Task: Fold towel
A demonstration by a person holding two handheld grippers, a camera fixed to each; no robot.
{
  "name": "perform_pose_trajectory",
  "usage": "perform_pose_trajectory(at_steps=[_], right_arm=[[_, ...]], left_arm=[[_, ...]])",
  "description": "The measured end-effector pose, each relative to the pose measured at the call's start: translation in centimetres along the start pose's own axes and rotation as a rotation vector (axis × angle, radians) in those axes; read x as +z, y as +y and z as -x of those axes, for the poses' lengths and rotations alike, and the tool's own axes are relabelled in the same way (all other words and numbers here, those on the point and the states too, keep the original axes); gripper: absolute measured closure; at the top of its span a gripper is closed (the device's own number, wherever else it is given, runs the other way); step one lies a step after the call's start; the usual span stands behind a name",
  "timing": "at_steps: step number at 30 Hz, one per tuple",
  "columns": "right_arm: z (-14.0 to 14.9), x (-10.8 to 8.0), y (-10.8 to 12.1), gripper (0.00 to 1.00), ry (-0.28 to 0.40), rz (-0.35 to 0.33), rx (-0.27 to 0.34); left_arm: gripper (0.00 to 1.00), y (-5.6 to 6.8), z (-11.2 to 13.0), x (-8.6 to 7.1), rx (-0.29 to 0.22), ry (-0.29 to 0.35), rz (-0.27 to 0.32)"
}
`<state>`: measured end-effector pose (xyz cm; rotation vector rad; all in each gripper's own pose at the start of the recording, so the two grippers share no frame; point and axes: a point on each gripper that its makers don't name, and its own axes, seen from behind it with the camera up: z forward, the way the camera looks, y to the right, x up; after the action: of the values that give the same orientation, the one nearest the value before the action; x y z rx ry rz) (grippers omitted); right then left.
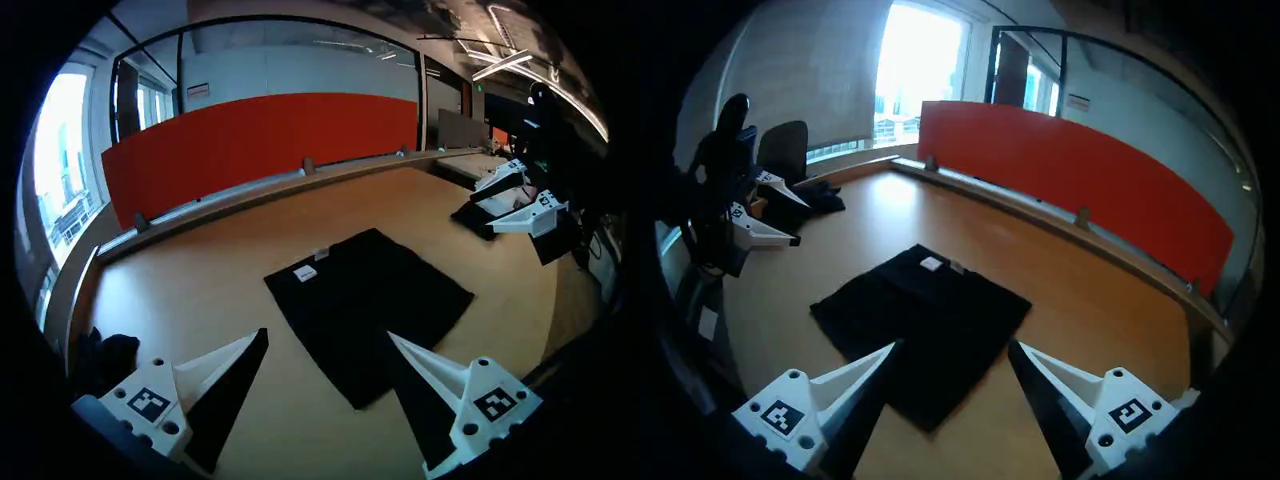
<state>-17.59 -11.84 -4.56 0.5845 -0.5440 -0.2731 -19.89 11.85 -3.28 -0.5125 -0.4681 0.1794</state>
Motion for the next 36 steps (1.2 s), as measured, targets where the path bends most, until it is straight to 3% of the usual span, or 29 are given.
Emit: perform_pose_trajectory(at_steps=[8, 18, 36], right_arm=[[2.9, 1.5, -0.9, 0.0, -0.049, -0.02, -0.004], [6.5, 3.0, -2.2, 0.0, -0.114, -0.049, -0.011], [11.4, 4.8, -3.0, 0.0, -0.214, -0.084, -0.009]], left_arm=[[0.0, 0.4, 3.1, 1.4, 0.008, -0.057, 0.018], [0.01, 1.8, 6.6, 3.3, 0.035, -0.124, 0.058], [0.0, 3.4, 11.3, 5.8, 0.042, -0.226, 0.107]])
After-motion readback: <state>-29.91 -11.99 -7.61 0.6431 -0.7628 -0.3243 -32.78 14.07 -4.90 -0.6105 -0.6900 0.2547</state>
